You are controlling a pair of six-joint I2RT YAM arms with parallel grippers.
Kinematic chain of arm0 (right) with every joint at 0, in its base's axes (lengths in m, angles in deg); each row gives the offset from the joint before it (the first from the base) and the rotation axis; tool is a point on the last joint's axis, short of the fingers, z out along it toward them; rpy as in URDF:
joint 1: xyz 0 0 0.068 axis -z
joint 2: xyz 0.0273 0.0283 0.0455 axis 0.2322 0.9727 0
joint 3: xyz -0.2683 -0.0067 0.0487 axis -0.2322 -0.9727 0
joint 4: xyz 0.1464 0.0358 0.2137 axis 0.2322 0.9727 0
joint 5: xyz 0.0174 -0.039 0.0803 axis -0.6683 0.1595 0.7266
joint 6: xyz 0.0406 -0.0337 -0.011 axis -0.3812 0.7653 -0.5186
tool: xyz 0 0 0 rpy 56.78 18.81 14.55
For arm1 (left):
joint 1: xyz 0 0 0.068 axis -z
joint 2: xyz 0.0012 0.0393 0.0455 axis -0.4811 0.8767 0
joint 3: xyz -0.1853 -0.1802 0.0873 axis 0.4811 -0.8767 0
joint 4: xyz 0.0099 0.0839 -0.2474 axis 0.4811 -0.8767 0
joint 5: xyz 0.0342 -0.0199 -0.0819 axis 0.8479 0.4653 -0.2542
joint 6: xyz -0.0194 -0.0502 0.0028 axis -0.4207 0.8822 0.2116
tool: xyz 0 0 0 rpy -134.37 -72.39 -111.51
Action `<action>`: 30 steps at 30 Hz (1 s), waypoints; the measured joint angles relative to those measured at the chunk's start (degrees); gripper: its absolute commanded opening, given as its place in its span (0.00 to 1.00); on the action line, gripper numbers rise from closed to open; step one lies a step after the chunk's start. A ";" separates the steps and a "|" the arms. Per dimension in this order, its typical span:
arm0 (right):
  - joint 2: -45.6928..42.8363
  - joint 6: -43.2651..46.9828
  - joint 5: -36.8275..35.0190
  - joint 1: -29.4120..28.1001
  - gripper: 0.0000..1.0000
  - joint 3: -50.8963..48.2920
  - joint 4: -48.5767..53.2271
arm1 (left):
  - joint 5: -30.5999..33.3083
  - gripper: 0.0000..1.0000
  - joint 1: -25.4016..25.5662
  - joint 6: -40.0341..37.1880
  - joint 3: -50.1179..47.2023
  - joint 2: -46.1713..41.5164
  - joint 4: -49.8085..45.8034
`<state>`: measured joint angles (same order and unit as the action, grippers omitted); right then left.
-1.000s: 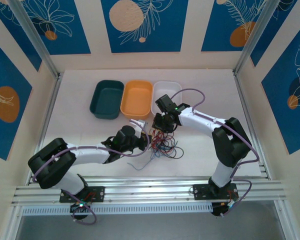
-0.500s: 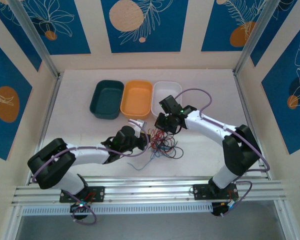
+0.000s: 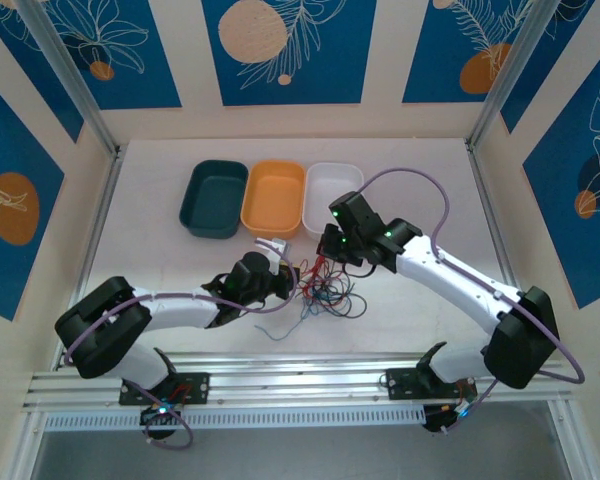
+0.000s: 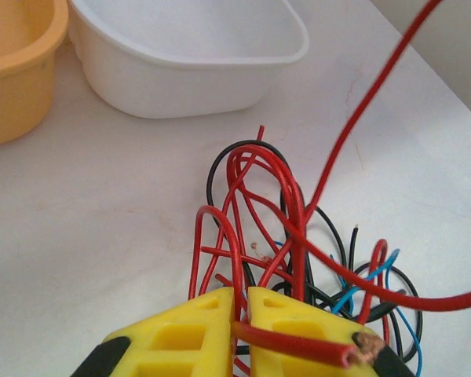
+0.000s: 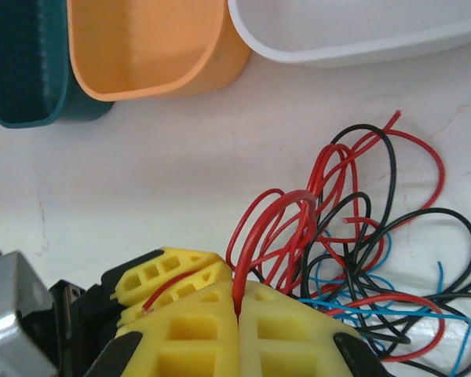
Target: Untangle the cables
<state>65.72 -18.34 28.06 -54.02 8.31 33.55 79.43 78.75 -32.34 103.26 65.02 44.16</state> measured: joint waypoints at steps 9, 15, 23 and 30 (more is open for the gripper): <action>-5.84 5.97 -3.48 -2.23 0.00 0.50 2.29 | 1.11 0.15 0.00 1.70 0.00 0.15 0.02; -7.08 9.68 -4.13 -2.58 0.00 2.54 3.52 | 1.25 0.15 -0.11 1.90 0.00 0.17 0.17; -9.27 12.41 -4.72 -2.58 0.00 4.15 6.12 | 1.22 0.15 -0.31 2.73 0.00 0.17 0.44; -12.52 12.57 -6.84 -2.58 0.00 4.39 9.94 | 0.92 0.17 -0.44 2.73 0.02 0.22 1.53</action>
<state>53.20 -5.77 21.22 -56.60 12.71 43.49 80.35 78.32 -29.60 103.29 65.24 45.69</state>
